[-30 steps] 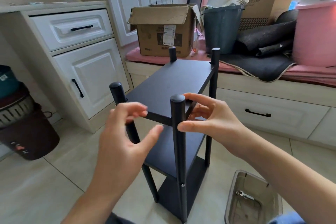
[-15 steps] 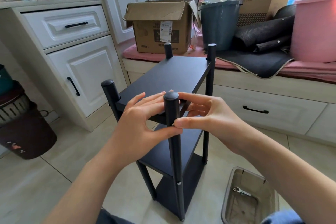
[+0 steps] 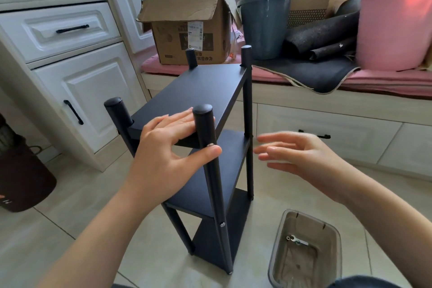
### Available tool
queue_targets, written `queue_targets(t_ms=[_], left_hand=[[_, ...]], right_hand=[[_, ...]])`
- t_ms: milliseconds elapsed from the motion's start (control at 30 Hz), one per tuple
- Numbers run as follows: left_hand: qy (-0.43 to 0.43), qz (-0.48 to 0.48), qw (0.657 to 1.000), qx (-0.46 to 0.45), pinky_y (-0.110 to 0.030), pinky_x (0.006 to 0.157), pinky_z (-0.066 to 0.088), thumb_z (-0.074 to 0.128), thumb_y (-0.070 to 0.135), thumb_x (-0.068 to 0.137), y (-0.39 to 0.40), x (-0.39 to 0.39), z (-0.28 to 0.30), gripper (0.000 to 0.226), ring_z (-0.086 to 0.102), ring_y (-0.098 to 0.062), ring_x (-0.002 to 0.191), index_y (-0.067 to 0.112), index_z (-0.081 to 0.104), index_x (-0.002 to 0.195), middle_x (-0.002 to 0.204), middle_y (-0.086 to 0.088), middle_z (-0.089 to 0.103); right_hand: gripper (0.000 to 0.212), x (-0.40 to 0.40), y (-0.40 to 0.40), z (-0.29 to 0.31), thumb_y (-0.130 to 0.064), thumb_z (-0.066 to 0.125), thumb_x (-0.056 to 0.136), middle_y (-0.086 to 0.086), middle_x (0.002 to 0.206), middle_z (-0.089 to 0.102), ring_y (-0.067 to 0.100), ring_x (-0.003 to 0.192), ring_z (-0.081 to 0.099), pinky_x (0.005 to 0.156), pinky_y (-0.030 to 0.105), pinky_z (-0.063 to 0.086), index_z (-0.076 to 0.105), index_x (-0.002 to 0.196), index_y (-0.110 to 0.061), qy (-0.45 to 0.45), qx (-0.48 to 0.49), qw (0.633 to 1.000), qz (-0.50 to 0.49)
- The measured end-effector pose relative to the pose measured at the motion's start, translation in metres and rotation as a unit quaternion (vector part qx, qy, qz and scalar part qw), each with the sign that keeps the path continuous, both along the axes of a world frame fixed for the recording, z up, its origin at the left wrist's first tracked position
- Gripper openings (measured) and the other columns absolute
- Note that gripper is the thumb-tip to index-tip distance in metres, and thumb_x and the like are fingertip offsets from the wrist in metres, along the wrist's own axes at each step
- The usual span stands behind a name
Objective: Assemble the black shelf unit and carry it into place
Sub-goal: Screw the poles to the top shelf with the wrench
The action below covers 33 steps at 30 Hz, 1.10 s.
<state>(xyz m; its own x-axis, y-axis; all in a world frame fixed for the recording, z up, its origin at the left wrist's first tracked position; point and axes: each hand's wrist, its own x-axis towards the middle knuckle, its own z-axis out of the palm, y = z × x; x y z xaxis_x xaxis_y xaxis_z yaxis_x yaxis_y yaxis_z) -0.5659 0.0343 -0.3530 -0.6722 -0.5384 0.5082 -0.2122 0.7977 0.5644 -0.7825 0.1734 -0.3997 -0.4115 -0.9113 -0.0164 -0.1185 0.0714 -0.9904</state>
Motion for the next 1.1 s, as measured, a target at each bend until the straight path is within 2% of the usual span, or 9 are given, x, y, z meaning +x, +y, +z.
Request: queue_targets(t_ms=[200, 333, 433, 500, 600, 667, 733, 933, 1100], left_hand=[[0.028, 0.027, 0.999, 0.016, -0.044, 0.116, 0.032, 0.073, 0.045, 0.073, 0.01, -0.021, -0.004, 0.036, 0.042, 0.011, 0.13, 0.048, 0.067, 0.108, 0.127, 0.03, 0.061], [0.037, 0.031, 0.999, 0.009, -0.045, 0.114, 0.035, 0.073, 0.045, 0.075, 0.014, -0.028, -0.006, 0.036, 0.047, 0.004, 0.13, 0.043, 0.069, 0.111, 0.126, 0.027, 0.064], [0.044, 0.034, 0.998, 0.002, -0.047, 0.112, 0.039, 0.075, 0.047, 0.075, 0.016, -0.033, -0.007, 0.036, 0.052, -0.002, 0.128, 0.047, 0.066, 0.11, 0.123, 0.027, 0.065], [0.045, 0.038, 0.998, 0.003, -0.049, 0.11, 0.041, 0.071, 0.052, 0.076, 0.018, -0.036, -0.008, 0.035, 0.055, -0.012, 0.128, 0.048, 0.065, 0.11, 0.124, 0.023, 0.066], [0.058, 0.043, 0.997, -0.005, -0.05, 0.109, 0.042, 0.069, 0.05, 0.079, 0.019, -0.041, -0.011, 0.031, 0.059, -0.016, 0.124, 0.049, 0.065, 0.11, 0.12, 0.026, 0.067], [0.059, 0.042, 0.997, -0.022, -0.052, 0.108, 0.041, 0.069, 0.048, 0.081, 0.021, -0.045, -0.013, 0.028, 0.06, -0.014, 0.122, 0.049, 0.064, 0.109, 0.118, 0.031, 0.066], [0.063, 0.044, 0.997, -0.029, -0.053, 0.108, 0.041, 0.069, 0.047, 0.083, 0.022, -0.049, -0.014, 0.028, 0.06, -0.014, 0.122, 0.049, 0.063, 0.11, 0.117, 0.033, 0.065], [0.066, 0.057, 0.996, -0.018, -0.044, 0.105, 0.047, 0.068, 0.044, 0.084, 0.022, -0.049, -0.02, 0.034, 0.059, -0.023, 0.122, 0.044, 0.063, 0.117, 0.12, 0.018, 0.067], [0.026, 0.072, 0.997, -0.019, -0.013, 0.101, 0.041, 0.061, 0.051, 0.081, 0.025, -0.049, -0.015, 0.037, 0.058, -0.006, 0.119, 0.045, 0.06, 0.117, 0.121, 0.022, 0.064]], right_hand=[[0.017, -0.048, 0.033, -0.106, -0.008, 0.064, 0.092, 0.012, 0.097, 0.076, 0.026, 0.096, 0.072, 0.09, 0.035, 0.056, 0.069, 0.108, -0.006, -0.056, 0.171, 0.982, -0.056], [0.014, -0.067, 0.048, -0.195, 0.001, 0.062, 0.093, 0.021, 0.091, 0.073, 0.028, 0.083, 0.068, 0.074, 0.032, 0.054, 0.068, 0.105, 0.003, -0.071, 0.286, 0.952, -0.089], [0.009, -0.078, 0.05, -0.251, -0.001, 0.065, 0.09, 0.018, 0.081, 0.073, 0.025, 0.071, 0.065, 0.065, 0.03, 0.049, 0.07, 0.097, -0.002, 0.006, 0.353, 0.932, -0.081], [0.006, -0.084, 0.046, -0.282, -0.007, 0.067, 0.086, 0.006, 0.07, 0.072, 0.019, 0.063, 0.064, 0.059, 0.022, 0.047, 0.072, 0.085, -0.011, 0.083, 0.39, 0.915, -0.058], [0.01, -0.089, 0.034, -0.32, -0.016, 0.062, 0.089, 0.002, 0.081, 0.07, 0.02, 0.086, 0.069, 0.06, 0.02, 0.042, 0.067, 0.081, -0.019, 0.171, 0.452, 0.875, -0.018], [0.012, -0.089, 0.027, -0.343, -0.017, 0.058, 0.093, 0.007, 0.103, 0.071, 0.024, 0.108, 0.066, 0.074, 0.023, 0.042, 0.068, 0.099, -0.015, 0.211, 0.466, 0.859, -0.004], [0.023, -0.087, 0.022, -0.365, -0.016, 0.056, 0.094, 0.01, 0.117, 0.068, 0.027, 0.115, 0.062, 0.087, 0.026, 0.044, 0.065, 0.114, -0.01, 0.221, 0.459, 0.86, -0.008], [0.013, -0.067, 0.013, -0.397, -0.015, 0.04, 0.1, 0.014, 0.106, 0.064, 0.028, 0.093, 0.062, 0.073, 0.031, 0.044, 0.049, 0.092, -0.011, 0.256, 0.439, 0.861, -0.002], [0.015, -0.067, 0.007, -0.409, -0.016, 0.033, 0.103, 0.02, 0.115, 0.061, 0.031, 0.104, 0.059, 0.081, 0.032, 0.041, 0.042, 0.091, -0.012, 0.291, 0.402, 0.868, -0.006]])
